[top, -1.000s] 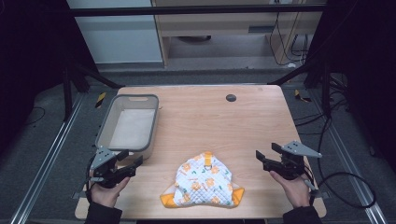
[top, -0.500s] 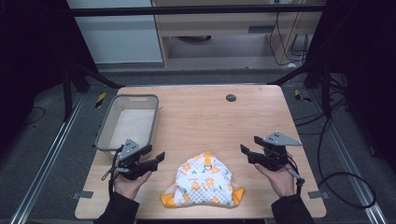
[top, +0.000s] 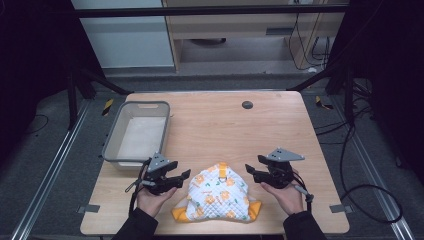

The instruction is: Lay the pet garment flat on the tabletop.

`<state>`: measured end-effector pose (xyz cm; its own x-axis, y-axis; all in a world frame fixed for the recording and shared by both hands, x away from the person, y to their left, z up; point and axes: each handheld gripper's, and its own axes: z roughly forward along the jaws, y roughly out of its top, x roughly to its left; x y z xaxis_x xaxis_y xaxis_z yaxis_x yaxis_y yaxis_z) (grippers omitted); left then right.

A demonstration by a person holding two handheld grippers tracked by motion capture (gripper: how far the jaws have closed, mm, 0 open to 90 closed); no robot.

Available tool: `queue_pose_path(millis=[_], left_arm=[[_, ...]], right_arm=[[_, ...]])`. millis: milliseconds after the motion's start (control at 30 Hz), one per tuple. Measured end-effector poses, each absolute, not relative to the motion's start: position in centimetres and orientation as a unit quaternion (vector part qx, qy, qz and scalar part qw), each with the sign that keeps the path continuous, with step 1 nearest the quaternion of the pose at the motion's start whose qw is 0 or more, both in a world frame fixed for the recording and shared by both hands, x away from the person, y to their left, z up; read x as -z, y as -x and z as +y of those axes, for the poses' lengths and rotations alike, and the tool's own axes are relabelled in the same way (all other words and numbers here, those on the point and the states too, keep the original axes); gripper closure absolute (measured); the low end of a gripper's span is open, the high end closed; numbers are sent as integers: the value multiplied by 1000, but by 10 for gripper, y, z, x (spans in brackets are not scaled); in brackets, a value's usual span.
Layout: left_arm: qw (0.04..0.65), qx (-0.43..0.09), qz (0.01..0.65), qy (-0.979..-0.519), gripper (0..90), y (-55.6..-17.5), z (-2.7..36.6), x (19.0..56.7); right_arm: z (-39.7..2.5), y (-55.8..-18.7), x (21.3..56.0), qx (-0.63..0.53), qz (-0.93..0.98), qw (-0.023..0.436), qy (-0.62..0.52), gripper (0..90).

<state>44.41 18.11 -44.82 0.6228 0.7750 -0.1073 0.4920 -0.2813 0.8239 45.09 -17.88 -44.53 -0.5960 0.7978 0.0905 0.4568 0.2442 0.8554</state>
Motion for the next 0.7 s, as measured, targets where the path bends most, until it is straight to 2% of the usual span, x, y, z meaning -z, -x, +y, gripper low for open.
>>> queue_pose_path(millis=[700], left_arm=[[401,-125,376,-826,410,-453,154,475]], right_arm=[[-144,-453,480,-426,814,119,-377,516]])
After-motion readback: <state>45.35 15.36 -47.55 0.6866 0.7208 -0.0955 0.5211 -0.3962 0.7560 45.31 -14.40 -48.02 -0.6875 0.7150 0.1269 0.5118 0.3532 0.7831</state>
